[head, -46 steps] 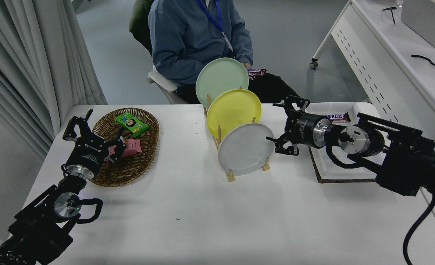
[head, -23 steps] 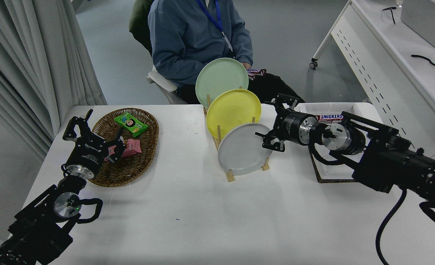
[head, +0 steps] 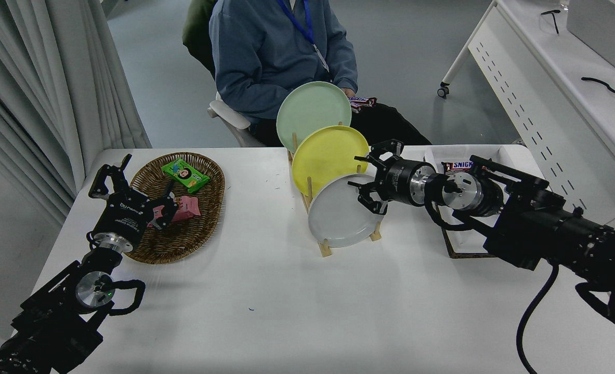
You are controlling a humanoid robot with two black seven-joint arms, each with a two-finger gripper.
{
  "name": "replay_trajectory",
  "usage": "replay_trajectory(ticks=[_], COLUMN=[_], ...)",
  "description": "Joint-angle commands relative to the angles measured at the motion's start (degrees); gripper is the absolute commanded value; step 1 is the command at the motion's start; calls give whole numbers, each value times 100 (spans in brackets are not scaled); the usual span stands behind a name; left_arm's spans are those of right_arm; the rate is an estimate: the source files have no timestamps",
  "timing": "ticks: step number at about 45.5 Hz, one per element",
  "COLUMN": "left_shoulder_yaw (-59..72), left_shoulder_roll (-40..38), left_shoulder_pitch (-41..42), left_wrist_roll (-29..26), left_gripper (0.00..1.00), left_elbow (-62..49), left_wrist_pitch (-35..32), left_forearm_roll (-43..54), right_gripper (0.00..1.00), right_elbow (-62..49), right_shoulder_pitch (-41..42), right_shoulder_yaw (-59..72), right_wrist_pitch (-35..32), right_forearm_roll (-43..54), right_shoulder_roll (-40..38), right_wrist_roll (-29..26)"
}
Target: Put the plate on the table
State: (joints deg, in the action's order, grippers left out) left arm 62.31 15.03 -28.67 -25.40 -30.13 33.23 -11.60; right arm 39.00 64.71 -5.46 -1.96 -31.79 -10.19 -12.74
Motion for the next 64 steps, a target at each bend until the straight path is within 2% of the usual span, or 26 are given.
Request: replay_trajectory(ticks=[1, 11, 30, 38, 60, 64], left_shoulder_yaw=[0, 0, 0, 0, 0, 0], left_shoulder_roll=[0, 0, 0, 0, 0, 0], left_shoulder_pitch=[1, 1, 1, 1, 1, 1], left_wrist_roll=[0, 0, 0, 0, 0, 0], left_gripper=[100, 100, 100, 100, 100, 100], left_elbow=[-2, -2, -2, -2, 7, -2], left_wrist_pitch=[0, 0, 0, -9, 0, 0], left_forearm_roll=[0, 0, 0, 0, 0, 0], right_gripper=[46, 36, 34, 22, 20, 16], right_elbow=[11, 3, -15, -24, -41, -33], right_shoulder_pitch=[33, 33, 41, 33, 41, 50], right_shoulder_yaw=[-86, -157, -376, -376, -376, -385], right_wrist_pitch=[2, 11, 204, 213, 213, 213], right_forearm_roll=[-108, -126, -108, -90, -82, -82], right_shoulder_roll=[26, -9, -88, -97, -150, -158], right_wrist_roll=[-281, -440, -607, -607, -616, -616])
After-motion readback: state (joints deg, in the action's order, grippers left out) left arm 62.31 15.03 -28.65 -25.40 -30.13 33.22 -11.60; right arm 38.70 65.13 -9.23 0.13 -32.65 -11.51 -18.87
